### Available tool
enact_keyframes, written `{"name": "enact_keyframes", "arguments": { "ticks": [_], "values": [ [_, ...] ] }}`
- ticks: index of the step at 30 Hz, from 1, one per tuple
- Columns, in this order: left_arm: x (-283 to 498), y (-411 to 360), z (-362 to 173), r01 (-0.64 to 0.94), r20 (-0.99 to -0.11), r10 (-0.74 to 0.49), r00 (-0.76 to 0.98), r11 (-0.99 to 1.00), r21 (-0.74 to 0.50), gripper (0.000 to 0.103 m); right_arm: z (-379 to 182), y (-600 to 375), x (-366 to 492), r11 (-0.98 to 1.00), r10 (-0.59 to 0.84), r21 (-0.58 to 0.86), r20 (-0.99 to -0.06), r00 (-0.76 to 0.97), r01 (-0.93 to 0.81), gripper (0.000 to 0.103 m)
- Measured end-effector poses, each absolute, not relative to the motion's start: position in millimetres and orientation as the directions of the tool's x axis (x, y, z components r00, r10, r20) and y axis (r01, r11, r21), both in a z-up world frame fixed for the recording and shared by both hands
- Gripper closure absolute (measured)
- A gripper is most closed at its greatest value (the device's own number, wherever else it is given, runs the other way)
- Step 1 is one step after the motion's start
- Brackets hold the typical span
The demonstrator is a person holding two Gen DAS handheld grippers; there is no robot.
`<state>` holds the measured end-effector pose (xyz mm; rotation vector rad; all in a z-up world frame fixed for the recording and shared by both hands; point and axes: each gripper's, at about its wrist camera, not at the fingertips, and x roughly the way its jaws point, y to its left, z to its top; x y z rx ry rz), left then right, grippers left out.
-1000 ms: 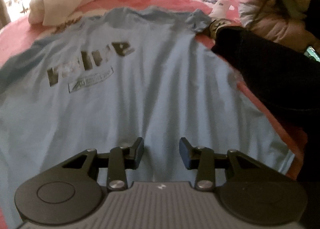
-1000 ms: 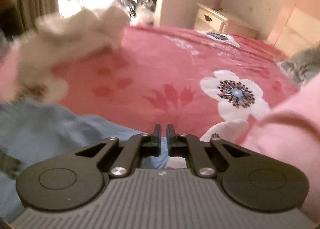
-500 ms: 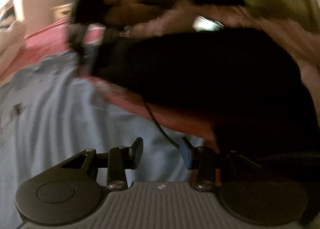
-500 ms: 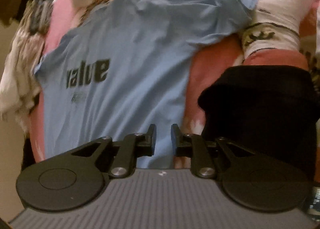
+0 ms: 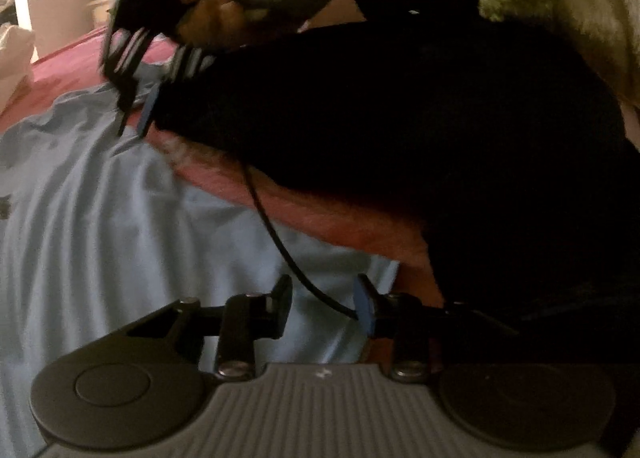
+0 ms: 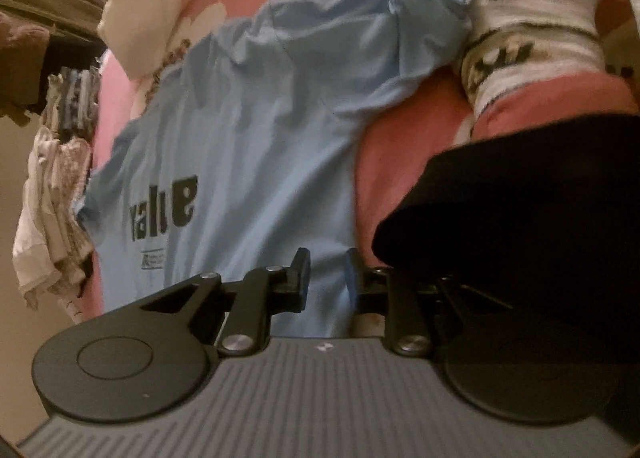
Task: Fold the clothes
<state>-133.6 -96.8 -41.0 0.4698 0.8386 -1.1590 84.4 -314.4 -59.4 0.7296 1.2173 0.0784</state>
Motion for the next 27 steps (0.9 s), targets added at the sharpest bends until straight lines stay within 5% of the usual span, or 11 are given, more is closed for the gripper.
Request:
{"name": "enact_keyframes", "arguments": {
  "ticks": [4,10,15,20,27],
  "values": [
    [-123,-53,-19,0.901,-0.752,-0.638,0.167,0.409,-0.147,0.058,-50,-331,76,0.691,0.515,0.657,-0.74,0.433,0.3,0.084],
    [-108,4,8,0.805,-0.686,-0.703,0.187,0.51,-0.303,0.055,-56,-339,74,0.717,0.483,0.623,-0.767,0.422,0.311,0.084],
    [-137,-25,-17,0.874,-0.793,-0.533,0.295,0.486,-0.001,0.061,-54,-335,74,0.743,0.479,0.614,-0.766,0.429,0.266,0.084],
    [-180,-76,-41,0.964,-0.779,-0.58,0.239,0.238,0.119,0.061,-56,-330,74,0.753,0.476,0.605,-0.772,0.422,0.256,0.084],
    [-182,-115,-61,0.968,-0.752,-0.609,0.25,0.15,0.2,0.065,-58,-328,74,0.749,0.48,0.608,-0.772,0.417,0.263,0.084]
  ]
}}
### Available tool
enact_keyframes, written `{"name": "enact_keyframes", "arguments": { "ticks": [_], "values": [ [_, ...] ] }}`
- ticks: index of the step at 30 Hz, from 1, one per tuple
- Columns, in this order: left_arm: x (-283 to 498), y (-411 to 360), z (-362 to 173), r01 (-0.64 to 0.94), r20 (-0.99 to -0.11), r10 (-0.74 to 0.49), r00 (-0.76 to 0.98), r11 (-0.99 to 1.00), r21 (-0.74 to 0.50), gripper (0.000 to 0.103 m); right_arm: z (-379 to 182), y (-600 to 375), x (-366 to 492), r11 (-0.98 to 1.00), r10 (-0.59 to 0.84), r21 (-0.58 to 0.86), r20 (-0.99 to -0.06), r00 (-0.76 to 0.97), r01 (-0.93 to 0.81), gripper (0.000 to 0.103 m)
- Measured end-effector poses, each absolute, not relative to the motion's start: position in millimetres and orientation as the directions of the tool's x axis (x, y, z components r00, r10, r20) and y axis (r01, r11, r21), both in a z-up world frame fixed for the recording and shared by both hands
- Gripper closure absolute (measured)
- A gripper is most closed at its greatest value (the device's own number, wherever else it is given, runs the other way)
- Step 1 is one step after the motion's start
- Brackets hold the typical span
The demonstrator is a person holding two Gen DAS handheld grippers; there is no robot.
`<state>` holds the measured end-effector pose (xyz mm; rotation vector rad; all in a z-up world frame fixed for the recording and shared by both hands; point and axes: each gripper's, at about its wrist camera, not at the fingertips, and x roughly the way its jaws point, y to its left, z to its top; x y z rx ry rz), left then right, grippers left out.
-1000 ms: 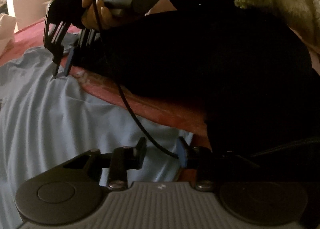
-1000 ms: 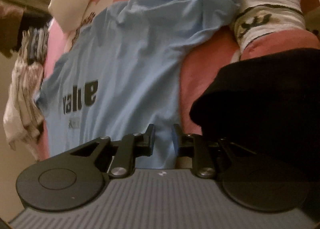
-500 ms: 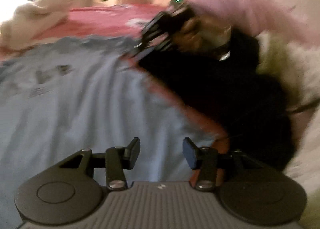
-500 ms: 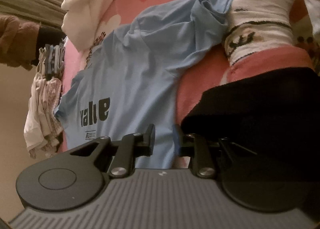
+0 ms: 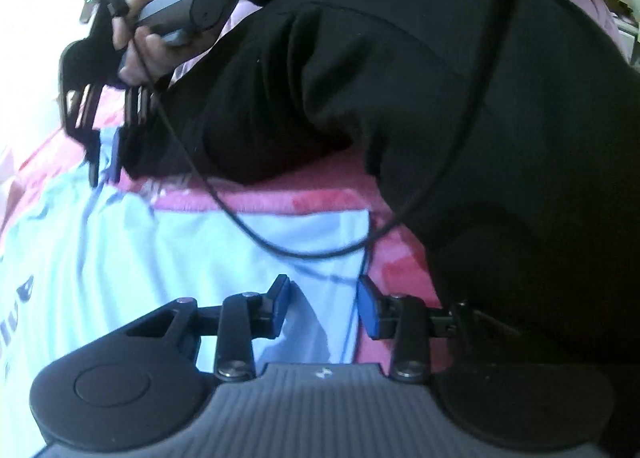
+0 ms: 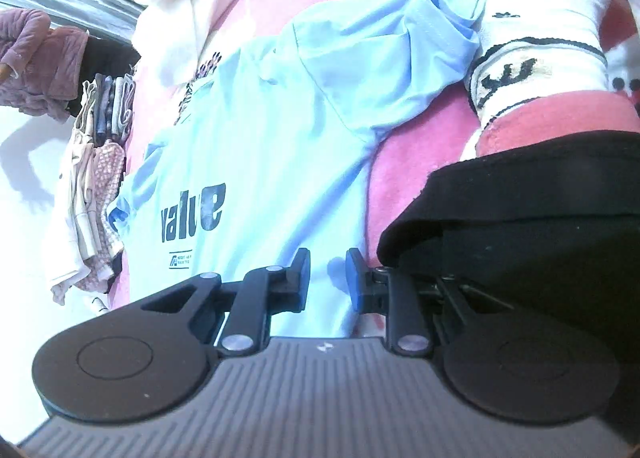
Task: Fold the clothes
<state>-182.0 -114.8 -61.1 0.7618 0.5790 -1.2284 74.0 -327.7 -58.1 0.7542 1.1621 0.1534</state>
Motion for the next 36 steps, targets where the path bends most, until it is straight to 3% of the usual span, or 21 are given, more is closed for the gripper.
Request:
{"name": "enact_keyframes", "arguments": {
  "ticks": [7,12,19,20,22,24,31,36],
  "values": [
    [-168,-121,-70,0.975,-0.719,-0.661,0.216,0.185,0.123,0.067,-64,-336,74,0.705,0.467,0.623,-0.768,0.439,0.34,0.084],
    [-151,-114,-70,0.955,-0.702,-0.687,0.189,0.294,-0.03,0.093,-71,-334,81,0.692,0.477,0.63,-0.766,0.431,0.354,0.079],
    [-136,-96,-65,0.899,-0.661,-0.748,0.066,0.331,-0.286,0.098,-76,-320,95,0.758,0.384,0.546,-0.816,0.433,0.357,0.079],
    [-135,-93,-65,0.888,-0.652,-0.757,0.046,0.33,-0.321,0.098,-76,-319,97,0.774,0.373,0.533,-0.82,0.434,0.342,0.08],
    [-133,-90,-66,0.877,-0.645,-0.764,0.025,0.326,-0.352,0.098,-75,-316,100,0.815,0.342,0.494,-0.832,0.436,0.304,0.096],
    [-132,-89,-67,0.871,-0.643,-0.766,0.009,0.322,-0.372,0.098,-71,-315,100,0.848,0.321,0.461,-0.839,0.439,0.263,0.101],
    [-123,-94,-87,0.834,-0.652,-0.756,-0.065,0.318,-0.451,0.098,-54,-274,98,0.995,0.07,0.091,-0.905,0.42,0.03,0.101],
    [-116,-89,-94,0.793,-0.651,-0.755,-0.077,0.35,-0.499,0.095,-63,-257,104,0.997,-0.019,-0.044,-0.921,0.39,-0.056,0.098]
  ]
}}
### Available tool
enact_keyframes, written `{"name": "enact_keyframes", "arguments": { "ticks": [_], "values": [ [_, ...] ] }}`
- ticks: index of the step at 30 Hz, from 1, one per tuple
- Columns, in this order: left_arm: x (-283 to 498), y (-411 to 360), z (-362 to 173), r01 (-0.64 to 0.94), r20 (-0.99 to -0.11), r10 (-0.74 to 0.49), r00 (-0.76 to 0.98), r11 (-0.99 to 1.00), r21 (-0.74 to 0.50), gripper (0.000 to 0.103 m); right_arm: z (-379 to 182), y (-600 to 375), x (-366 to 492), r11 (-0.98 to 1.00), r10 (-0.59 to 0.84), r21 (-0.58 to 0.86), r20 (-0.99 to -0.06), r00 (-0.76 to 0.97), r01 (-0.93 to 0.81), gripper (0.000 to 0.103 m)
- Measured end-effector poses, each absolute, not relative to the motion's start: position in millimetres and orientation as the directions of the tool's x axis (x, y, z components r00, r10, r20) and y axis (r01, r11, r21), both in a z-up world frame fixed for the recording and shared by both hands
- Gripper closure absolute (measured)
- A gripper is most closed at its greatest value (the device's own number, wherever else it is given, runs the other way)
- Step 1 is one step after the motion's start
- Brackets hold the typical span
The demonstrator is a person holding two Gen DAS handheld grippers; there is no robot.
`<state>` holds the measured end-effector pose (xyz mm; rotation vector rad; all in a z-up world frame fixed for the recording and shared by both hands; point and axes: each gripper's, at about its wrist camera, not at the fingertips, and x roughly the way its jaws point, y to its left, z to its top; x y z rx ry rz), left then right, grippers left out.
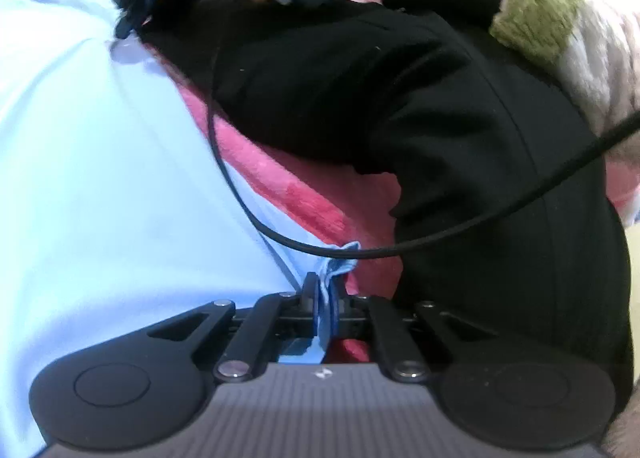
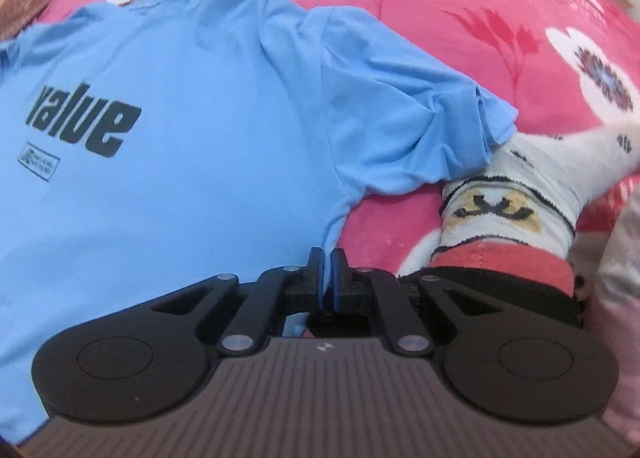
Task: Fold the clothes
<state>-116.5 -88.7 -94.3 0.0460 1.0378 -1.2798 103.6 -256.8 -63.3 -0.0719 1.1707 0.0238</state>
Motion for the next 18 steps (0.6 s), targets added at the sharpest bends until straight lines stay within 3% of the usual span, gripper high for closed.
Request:
{"name": "enact_keyframes", "arguments": {
  "ticks": [2,4,6,7,14,18],
  "values": [
    [-116,-81,-92,0.791,-0.659,-0.749,-0.07,0.361,-0.495,0.088,-59,-261,102,0.998,-0.018,-0.041,-0.918,0.396,-0.048,0.091],
    [-118,-72,-83,0.782,-0.671,-0.739,-0.067,0.378,-0.496,0.073,-55,-268,100,1.0,-0.018,-0.026,-0.914,0.405,-0.015,0.08],
    [-118,-58,-74,0.767,-0.676,-0.735,-0.05,0.405,-0.497,0.045,-48,-278,95,1.0,-0.006,0.007,-0.909,0.417,0.029,0.079],
    [-118,-49,-69,0.757,-0.675,-0.737,-0.034,0.423,-0.499,0.042,-43,-285,93,0.998,0.001,0.027,-0.904,0.428,0.054,0.079],
    [-102,42,-53,0.632,-0.721,-0.682,0.12,0.613,-0.475,0.039,1,-309,70,0.968,-0.003,0.148,-0.802,0.598,0.203,0.078],
    [-90,96,-42,0.56,-0.742,-0.623,0.25,0.718,-0.414,0.039,27,-290,69,0.973,-0.002,0.159,-0.722,0.692,0.169,0.078]
  ]
}}
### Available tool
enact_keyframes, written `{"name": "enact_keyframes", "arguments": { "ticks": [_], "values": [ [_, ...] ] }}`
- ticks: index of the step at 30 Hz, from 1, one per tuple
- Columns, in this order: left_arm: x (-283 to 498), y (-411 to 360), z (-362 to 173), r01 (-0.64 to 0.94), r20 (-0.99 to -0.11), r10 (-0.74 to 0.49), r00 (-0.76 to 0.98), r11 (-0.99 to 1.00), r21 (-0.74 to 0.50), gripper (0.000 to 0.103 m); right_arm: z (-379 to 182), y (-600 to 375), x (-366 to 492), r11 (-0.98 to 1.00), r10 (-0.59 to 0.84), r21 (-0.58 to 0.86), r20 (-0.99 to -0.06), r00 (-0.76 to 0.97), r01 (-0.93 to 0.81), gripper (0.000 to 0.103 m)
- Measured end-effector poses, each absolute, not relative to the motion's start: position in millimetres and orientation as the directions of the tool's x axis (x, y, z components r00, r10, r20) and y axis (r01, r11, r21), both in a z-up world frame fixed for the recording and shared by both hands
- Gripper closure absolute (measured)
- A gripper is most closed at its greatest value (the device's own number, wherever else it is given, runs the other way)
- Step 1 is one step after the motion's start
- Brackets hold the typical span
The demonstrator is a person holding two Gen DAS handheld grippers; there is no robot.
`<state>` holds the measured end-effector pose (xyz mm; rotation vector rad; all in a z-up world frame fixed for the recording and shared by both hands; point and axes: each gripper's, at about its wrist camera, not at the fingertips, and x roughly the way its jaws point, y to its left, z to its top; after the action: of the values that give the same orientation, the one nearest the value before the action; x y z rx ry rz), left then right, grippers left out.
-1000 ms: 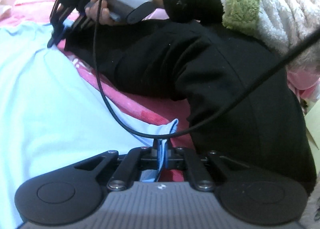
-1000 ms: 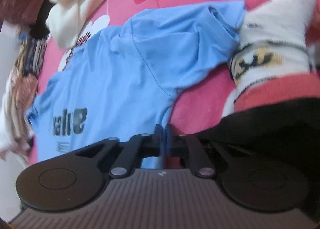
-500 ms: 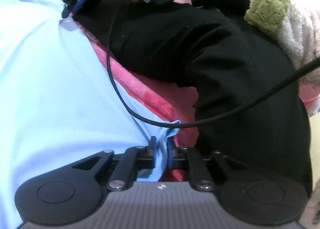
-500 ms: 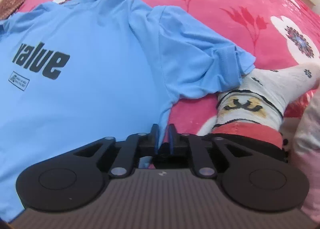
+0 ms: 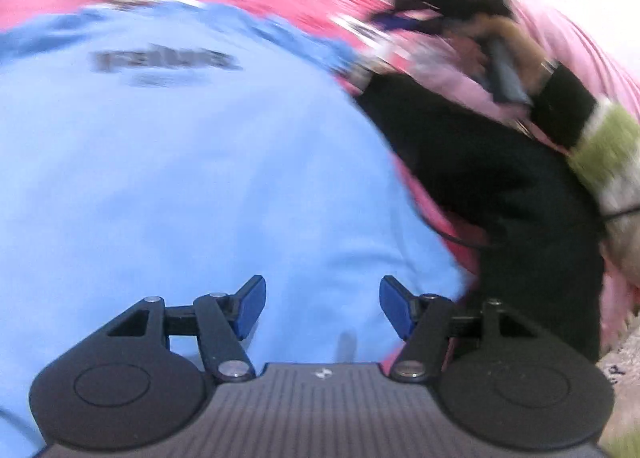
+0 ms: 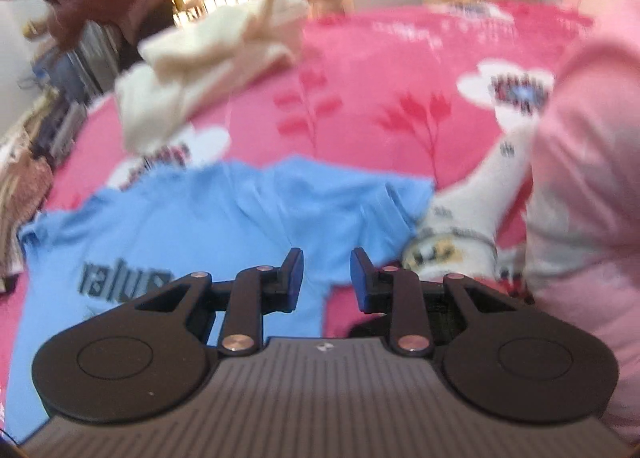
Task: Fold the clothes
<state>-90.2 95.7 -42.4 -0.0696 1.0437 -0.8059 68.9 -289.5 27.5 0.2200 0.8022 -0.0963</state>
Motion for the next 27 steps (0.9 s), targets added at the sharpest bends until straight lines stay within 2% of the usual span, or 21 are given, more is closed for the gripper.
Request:
{"name": "enact_keyframes", "arguments": {
  "ticks": [4,6,9,15,21,23,27],
  "values": [
    [-70,158,-31,0.458,-0.741,-0.554,0.378,0.808,-0.371,0.039,53,-250,75,0.991,0.023,0.117,-0.648,0.762,0.07,0.077],
    [-51,181,-23,0.403,-0.739,-0.508,0.442,0.849,-0.343,0.039,65,-221,85,0.994,0.075,0.109,-0.629,0.774,-0.007,0.072],
    [-15,216,-6,0.272,-0.728,-0.435,0.531,0.9,-0.34,0.037,75,-169,110,0.984,0.181,0.114,-0.637,0.749,-0.141,0.062],
    [74,222,-20,0.097,-0.756,-0.209,0.621,0.977,-0.19,0.037,71,-48,178,0.894,0.395,0.137,-0.691,0.606,-0.426,0.061],
    [120,221,-47,0.102,-0.686,-0.074,0.724,0.995,0.0,0.043,34,81,224,0.691,0.454,-0.097,-0.713,0.534,-0.717,0.061],
    [117,221,-54,0.122,-0.679,-0.08,0.73,0.992,0.014,0.044,18,115,235,0.601,0.448,-0.183,-0.729,0.517,-0.778,0.061],
    [121,219,-65,0.128,-0.693,-0.109,0.713,0.991,-0.024,0.045,-11,157,252,0.457,0.434,-0.25,-0.775,0.46,-0.853,0.061]
  ]
}}
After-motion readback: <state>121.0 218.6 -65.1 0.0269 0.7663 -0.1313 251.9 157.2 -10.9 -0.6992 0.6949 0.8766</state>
